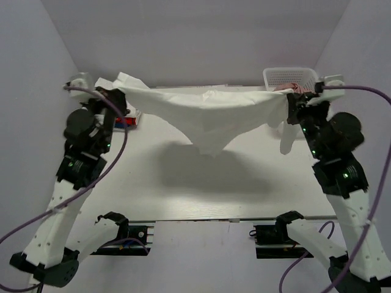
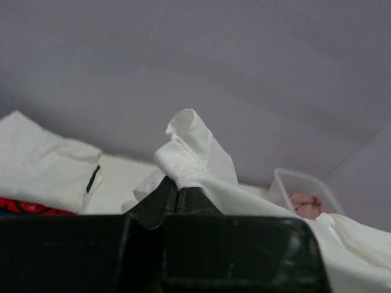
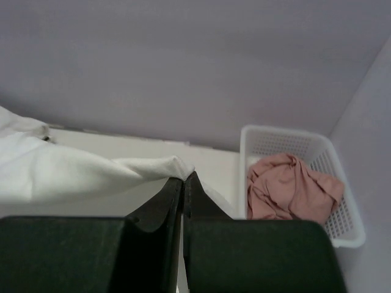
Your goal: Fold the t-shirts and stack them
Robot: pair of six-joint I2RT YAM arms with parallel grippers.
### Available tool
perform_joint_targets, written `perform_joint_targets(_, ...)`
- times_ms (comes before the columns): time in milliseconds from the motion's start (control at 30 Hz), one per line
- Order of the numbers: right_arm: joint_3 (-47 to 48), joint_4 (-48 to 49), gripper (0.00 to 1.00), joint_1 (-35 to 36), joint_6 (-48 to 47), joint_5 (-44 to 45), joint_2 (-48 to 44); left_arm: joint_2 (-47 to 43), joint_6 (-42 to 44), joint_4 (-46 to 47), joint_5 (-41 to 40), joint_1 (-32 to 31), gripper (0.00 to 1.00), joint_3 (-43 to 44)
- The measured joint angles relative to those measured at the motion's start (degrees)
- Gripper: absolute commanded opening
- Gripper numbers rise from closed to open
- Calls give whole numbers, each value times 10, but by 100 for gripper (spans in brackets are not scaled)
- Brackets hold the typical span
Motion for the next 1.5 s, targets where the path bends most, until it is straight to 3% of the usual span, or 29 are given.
perform_joint_targets(233, 91, -44, 0, 0, 11, -79, -72, -94, 40, -8, 0, 2, 0, 121)
perform_joint_targets(467, 92, -75, 0, 0, 76, -115, -82, -83, 66, 5, -35, 2, 0, 175)
perform_joint_targets(633, 26, -118, 0, 0, 148, -52, -25, 32, 72, 16, -117, 5, 0, 135)
perform_joint_targets(767, -52, -131, 0, -3, 189, 0, 65, 215, 60, 21, -163, 23, 0, 119)
perform_joint_targets(800, -62, -132, 10, -5, 195, 6, 105, 238, 52, 13, -167, 26, 0, 122)
perform_joint_targets(833, -67, -132, 24, -6, 199, 10, 137, 335, 47, 10, -165, 37, 0, 145)
perform_joint_targets(933, -67, -130, 76, -14, 205, 17, 261, 529, 24, -48, -149, 58, 32, 226)
perform_joint_targets(967, -65, -130, 81, -16, 206, 18, 291, 590, 16, -73, -141, 63, 62, 266)
perform_joint_targets(1033, -55, -133, 90, -17, 197, 19, 343, 686, 4, -115, -128, 70, 94, 334)
perform_joint_targets(1067, -51, -133, 90, -18, 192, 19, 357, 710, 0, -127, -122, 72, 100, 344)
perform_joint_targets(1133, -48, -133, 90, -18, 181, 18, 365, 723, -7, -148, -111, 76, 100, 335)
perform_joint_targets(1233, -47, -128, 90, -16, 163, -5, 348, 674, -7, -134, -88, 77, 100, 277)
perform_joint_targets(1367, -82, -113, 90, 2, 147, -57, 312, 532, -11, -125, -50, 67, 100, 177)
perform_joint_targets(1500, -143, -111, 90, 43, 143, -113, 306, 346, -41, -76, 44, 57, 100, 17)
